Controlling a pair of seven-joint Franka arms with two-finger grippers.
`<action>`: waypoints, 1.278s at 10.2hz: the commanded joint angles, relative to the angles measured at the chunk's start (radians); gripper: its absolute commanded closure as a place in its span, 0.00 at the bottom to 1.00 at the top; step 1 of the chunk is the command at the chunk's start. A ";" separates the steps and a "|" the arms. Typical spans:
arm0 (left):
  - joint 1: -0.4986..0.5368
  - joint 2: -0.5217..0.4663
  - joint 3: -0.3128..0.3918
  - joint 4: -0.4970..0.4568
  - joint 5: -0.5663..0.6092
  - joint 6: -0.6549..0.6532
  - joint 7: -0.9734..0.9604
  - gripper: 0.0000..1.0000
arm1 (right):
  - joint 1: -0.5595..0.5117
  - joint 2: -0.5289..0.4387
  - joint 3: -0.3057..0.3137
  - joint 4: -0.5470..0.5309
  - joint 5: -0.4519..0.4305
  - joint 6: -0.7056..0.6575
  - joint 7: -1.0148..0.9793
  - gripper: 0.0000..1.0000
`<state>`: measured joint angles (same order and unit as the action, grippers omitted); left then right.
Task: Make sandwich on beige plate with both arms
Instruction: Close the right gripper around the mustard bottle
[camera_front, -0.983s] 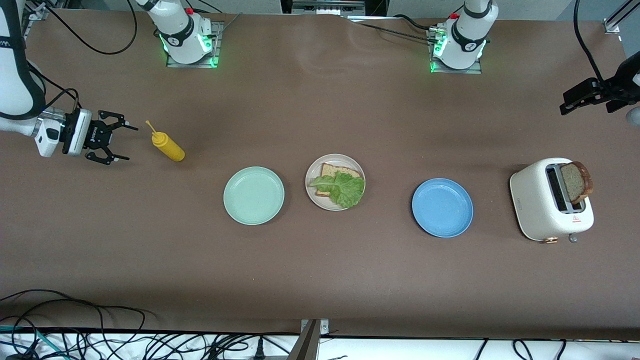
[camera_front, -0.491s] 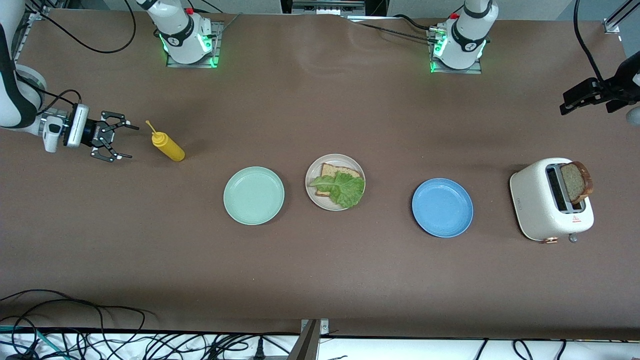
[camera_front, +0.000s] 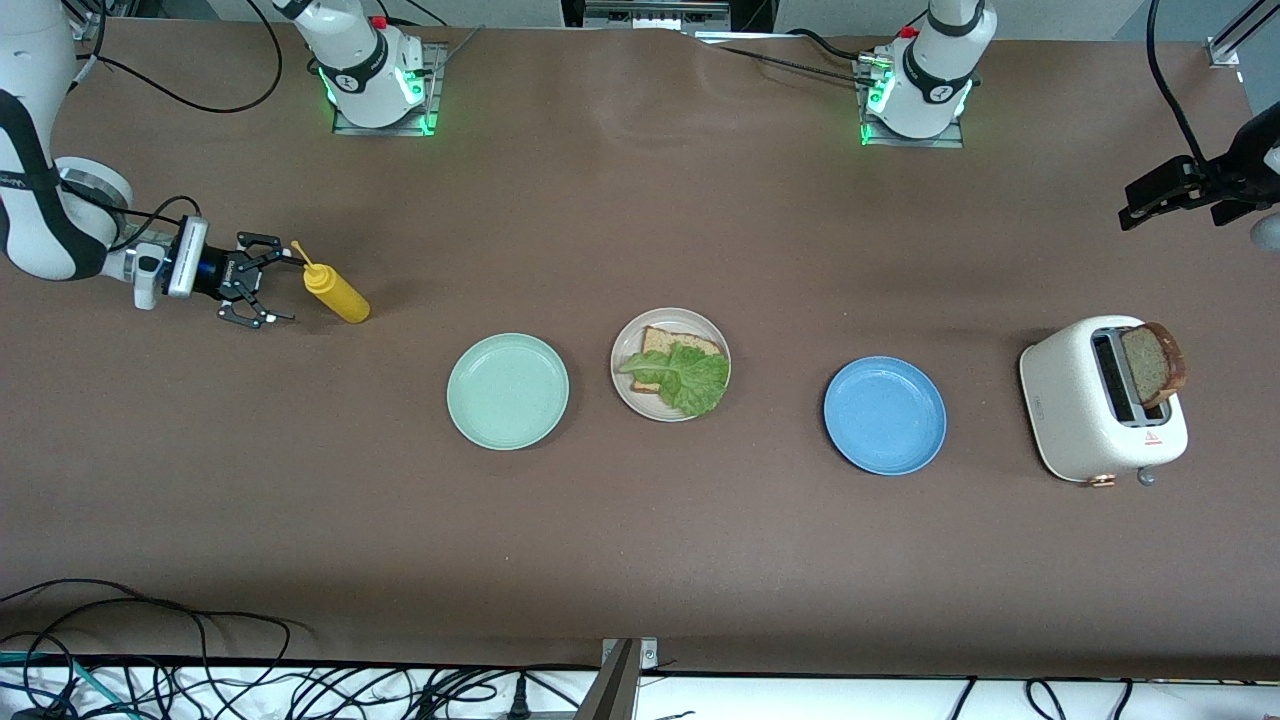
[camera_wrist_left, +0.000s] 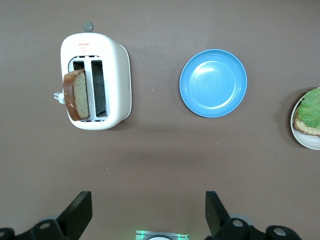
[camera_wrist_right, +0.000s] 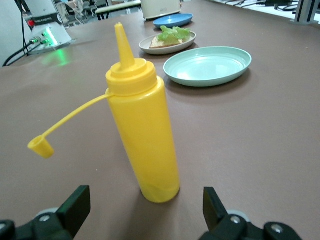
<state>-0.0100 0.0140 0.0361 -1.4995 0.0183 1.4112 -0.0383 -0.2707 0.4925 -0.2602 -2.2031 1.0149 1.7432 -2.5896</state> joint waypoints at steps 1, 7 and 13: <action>-0.001 0.009 -0.002 0.025 0.011 -0.018 0.001 0.00 | -0.015 0.024 0.025 0.010 0.057 -0.030 -0.050 0.00; 0.001 0.009 -0.001 0.024 0.011 -0.018 0.003 0.00 | -0.016 0.060 0.098 0.010 0.111 -0.028 -0.090 0.00; -0.002 0.009 -0.002 0.025 0.011 -0.018 0.001 0.00 | -0.015 0.069 0.139 0.036 0.128 -0.021 -0.089 0.85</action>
<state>-0.0098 0.0148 0.0362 -1.4995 0.0183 1.4112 -0.0383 -0.2709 0.5450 -0.1462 -2.1952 1.1225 1.7274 -2.6648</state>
